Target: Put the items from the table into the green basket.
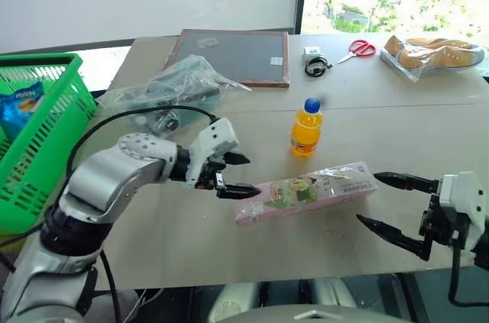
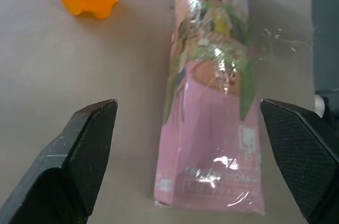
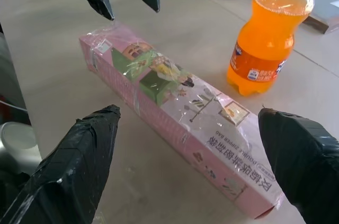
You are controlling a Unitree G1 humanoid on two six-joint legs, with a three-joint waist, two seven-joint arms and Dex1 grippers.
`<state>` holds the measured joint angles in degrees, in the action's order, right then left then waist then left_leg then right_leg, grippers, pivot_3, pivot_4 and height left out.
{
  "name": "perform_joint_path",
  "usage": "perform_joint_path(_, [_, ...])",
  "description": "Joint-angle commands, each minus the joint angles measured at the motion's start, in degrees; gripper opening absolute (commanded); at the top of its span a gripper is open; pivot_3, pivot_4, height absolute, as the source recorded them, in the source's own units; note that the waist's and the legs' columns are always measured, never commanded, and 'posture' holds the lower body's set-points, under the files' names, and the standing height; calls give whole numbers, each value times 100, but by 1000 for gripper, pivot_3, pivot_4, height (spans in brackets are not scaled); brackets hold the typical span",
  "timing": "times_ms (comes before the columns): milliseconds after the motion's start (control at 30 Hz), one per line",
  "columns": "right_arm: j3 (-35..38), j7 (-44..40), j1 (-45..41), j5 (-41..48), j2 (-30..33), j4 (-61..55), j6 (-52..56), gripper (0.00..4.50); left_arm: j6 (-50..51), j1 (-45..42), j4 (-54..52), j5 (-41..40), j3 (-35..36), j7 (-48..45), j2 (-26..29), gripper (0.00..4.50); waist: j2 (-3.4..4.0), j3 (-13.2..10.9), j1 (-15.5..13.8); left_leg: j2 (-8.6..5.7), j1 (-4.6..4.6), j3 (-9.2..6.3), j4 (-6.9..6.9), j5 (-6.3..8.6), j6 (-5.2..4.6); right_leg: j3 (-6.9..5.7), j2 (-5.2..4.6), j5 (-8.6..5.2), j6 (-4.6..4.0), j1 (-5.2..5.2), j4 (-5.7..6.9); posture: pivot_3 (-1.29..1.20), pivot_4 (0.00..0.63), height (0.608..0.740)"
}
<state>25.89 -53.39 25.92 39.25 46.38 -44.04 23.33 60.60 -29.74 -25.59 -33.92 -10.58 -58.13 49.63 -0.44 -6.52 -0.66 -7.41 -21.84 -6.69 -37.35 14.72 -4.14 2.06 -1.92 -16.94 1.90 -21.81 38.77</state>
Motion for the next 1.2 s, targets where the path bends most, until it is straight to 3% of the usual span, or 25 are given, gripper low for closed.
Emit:
perform_joint_path(33, [237, -65, 37, -7, 31, -156, -107, 4500, 201, -300, -180, -42, -223, 154, -156, 4443, 1, 1, 11, 0, 1, 0, 0, 0, 0, 1, 0, 0, 0, 0, 1, -94, 113, 740])
perform_joint_path(300, [348, -24, 119, -17, 11, -219, -91, 4500, 726, -1091, -120, 15, -1238, 62, -478, 4443, 0, 1, 35, 0, 1, 0, -1, 0, 0, 1, 0, -1, 1, 1, 1, -117, 109, 740])
perform_joint_path(867, [725, -215, 689, -148, 32, -412, -38, 4500, -250, -1961, 1228, 1778, -3665, -204, -1238, 4443, -5, -4, 297, 0, 1, -1, -2, 2, -4, 2, 0, -1, 3, 5, -1, -190, 148, 740])
perform_joint_path(1067, [752, -227, 773, -144, 23, -483, -18, 4500, -631, -1819, 1313, 2132, -3712, -461, -1206, 2149, -1, -2, 287, 0, 2, -1, -2, 4, -8, 1, -2, -2, 4, 7, -4, -193, 151, 740])
perform_joint_path(1167, [684, -229, 744, -175, 19, -457, -45, 4500, -952, -1589, 1104, 2174, -3320, -590, -872, 1314, 3, 1, 293, 0, 4, -1, -2, 5, -10, 2, -3, -2, 4, 8, -4, -183, 146, 740])
perform_joint_path(1200, [645, -225, 716, -180, 17, -448, -52, 4500, -1056, -1496, 961, 2107, -3128, -698, -708, 1314, 3, 1, 308, 0, 5, 0, -2, 5, -9, 3, -3, -2, 4, 8, -4, -173, 141, 740])
